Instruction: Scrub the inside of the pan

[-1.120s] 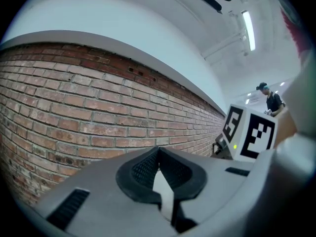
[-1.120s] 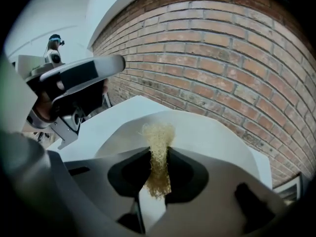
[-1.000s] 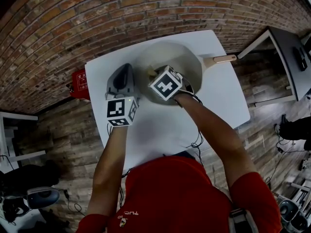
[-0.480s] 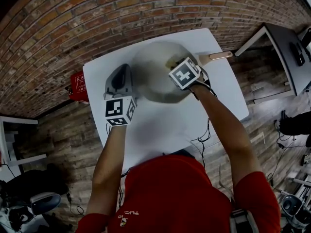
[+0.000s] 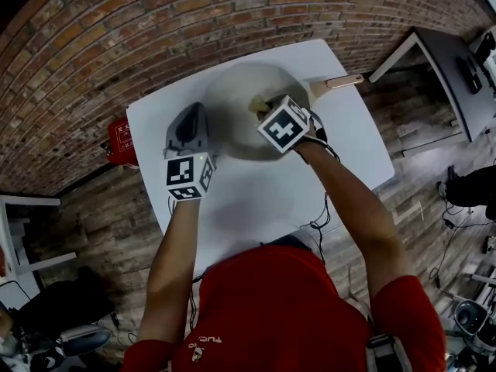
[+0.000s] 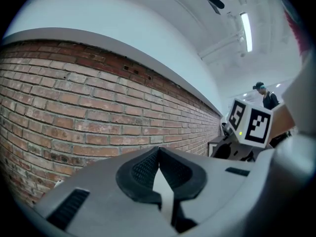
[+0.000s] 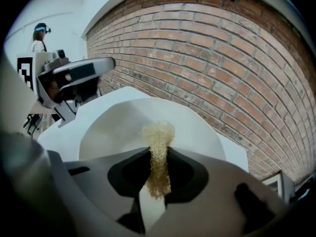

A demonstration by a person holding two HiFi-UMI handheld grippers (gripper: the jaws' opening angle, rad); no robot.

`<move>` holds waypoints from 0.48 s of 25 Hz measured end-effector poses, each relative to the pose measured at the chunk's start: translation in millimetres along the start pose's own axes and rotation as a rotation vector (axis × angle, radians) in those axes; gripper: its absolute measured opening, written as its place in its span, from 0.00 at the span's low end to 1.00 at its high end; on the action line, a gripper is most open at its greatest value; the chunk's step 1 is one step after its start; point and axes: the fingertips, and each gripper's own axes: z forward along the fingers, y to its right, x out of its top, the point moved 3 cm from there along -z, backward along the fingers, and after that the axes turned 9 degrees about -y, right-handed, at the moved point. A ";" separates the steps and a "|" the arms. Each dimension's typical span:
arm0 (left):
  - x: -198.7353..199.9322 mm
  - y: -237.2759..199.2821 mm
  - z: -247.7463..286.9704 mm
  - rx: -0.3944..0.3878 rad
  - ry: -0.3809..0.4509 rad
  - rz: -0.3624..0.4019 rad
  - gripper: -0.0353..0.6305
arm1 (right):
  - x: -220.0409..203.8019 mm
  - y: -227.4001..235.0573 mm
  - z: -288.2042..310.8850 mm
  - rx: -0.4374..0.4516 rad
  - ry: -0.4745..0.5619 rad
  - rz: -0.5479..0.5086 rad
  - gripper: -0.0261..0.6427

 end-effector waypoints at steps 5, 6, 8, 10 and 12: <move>-0.7 1.3 -2.7 0.001 0.002 -0.006 0.07 | 18.4 -51.2 0.9 0.078 0.010 -0.137 0.17; -0.2 2.1 -3.4 0.001 0.004 -0.007 0.07 | 18.6 -59.3 3.7 0.088 -0.002 -0.167 0.17; 0.6 4.2 -4.8 0.001 0.008 -0.008 0.07 | 15.0 -69.9 10.3 0.095 -0.033 -0.219 0.17; 0.6 5.8 -6.4 0.000 0.009 -0.008 0.07 | 8.3 -72.1 15.5 0.087 -0.062 -0.249 0.17; 0.3 5.7 -7.5 0.001 0.008 -0.007 0.07 | 0.8 -66.1 17.5 0.067 -0.083 -0.254 0.17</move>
